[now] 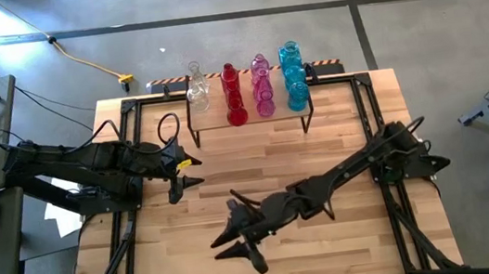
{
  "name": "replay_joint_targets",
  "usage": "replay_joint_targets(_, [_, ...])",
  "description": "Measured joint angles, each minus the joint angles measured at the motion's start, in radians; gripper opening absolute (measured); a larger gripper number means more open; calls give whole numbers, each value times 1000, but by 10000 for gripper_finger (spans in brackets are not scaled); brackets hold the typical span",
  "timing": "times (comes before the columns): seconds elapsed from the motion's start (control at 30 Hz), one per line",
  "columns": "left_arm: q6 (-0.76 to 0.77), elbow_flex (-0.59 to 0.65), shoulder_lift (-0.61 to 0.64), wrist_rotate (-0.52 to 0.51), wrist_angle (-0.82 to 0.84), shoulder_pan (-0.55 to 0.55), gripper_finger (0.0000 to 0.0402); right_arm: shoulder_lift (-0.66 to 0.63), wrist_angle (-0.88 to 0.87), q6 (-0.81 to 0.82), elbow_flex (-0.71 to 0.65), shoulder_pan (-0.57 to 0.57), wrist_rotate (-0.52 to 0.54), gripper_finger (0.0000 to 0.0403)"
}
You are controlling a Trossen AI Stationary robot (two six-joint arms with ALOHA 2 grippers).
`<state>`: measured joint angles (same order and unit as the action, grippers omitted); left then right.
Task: Sort vases onto shelf
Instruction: Put the transparent vase on the shelf aligned with the other transparent vases
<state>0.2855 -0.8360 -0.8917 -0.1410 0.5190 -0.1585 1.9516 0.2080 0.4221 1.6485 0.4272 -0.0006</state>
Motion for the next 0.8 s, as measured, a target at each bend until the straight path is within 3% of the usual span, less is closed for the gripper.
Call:
replay_joint_targets(0.6, [2,0,0,0,0,0,255,0,-609,401,0,38,184,119])
replay_joint_targets(0.8, [1,0,0,0,0,0,255,0,-696,466,0,37,188,119])
